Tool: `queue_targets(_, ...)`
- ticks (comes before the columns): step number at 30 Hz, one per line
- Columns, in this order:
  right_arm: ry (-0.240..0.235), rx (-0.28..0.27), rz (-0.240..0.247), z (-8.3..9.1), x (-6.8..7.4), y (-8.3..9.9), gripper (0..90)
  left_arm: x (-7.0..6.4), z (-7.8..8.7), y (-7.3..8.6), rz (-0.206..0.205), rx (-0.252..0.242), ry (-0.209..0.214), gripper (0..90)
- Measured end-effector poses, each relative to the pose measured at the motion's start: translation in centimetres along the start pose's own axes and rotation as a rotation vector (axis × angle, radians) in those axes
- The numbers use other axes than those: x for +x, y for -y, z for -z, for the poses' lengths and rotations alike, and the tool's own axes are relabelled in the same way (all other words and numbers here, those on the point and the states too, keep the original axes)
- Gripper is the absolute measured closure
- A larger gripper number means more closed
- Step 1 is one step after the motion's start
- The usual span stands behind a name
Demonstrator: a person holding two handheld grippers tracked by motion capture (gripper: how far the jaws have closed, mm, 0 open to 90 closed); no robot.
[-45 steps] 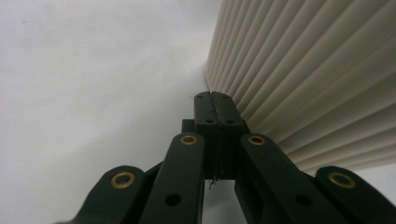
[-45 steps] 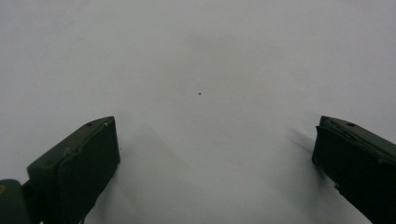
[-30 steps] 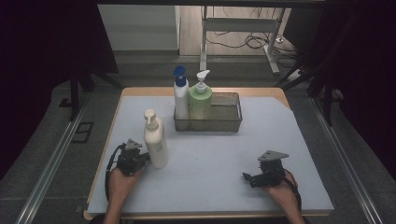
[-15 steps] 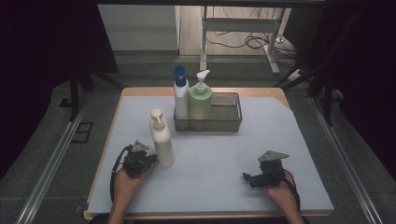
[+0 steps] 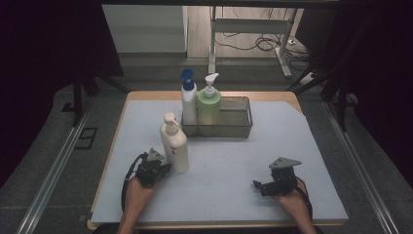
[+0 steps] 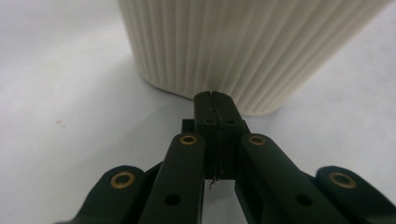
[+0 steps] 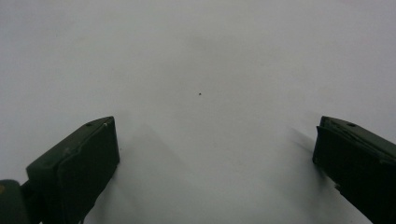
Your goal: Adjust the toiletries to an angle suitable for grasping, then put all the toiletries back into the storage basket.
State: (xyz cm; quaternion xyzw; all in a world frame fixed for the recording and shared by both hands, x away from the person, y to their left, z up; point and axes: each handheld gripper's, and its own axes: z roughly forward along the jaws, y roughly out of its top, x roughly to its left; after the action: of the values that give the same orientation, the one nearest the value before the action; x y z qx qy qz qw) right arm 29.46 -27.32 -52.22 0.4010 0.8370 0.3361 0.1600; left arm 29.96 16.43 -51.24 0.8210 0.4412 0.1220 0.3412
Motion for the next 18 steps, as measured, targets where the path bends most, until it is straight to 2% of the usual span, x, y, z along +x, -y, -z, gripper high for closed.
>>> queue_targets(4,-0.001,0.0,0.0,0.0,0.0,0.0,0.0,-0.5,-0.2,-0.1,-0.027,0.012,-0.007,89.3)
queue_targets(8,-0.003,0.001,-0.001,0.0,0.0,0.0,0.0,-0.4,0.0,0.0,-0.016,0.002,0.004,84.5)
queue_targets(9,-0.003,0.002,-0.002,0.0,0.0,0.0,0.0,-0.4,0.1,0.0,-0.017,-0.001,0.001,79.8)
queue_targets(10,-0.003,0.002,-0.002,0.0,0.0,0.0,0.0,-0.4,0.3,0.1,-0.019,-0.001,-0.004,79.8)
queue_targets(12,-0.002,0.005,-0.001,0.0,0.0,0.0,0.0,-0.4,0.5,0.2,-0.021,-0.009,-0.016,67.1)
queue_targets(14,-0.004,0.005,-0.003,0.0,0.0,-0.1,0.0,-0.4,0.8,0.4,-0.024,-0.012,-0.03,63.6)
queue_targets(15,-0.002,0.005,-0.001,0.0,0.0,-0.1,0.0,-0.4,0.8,0.5,-0.03,-0.011,-0.035,54.9)
queue_targets(18,-0.003,0.007,-0.002,0.0,0.0,-0.1,0.0,-0.3,1.0,0.8,-0.028,-0.013,-0.048,47.8)
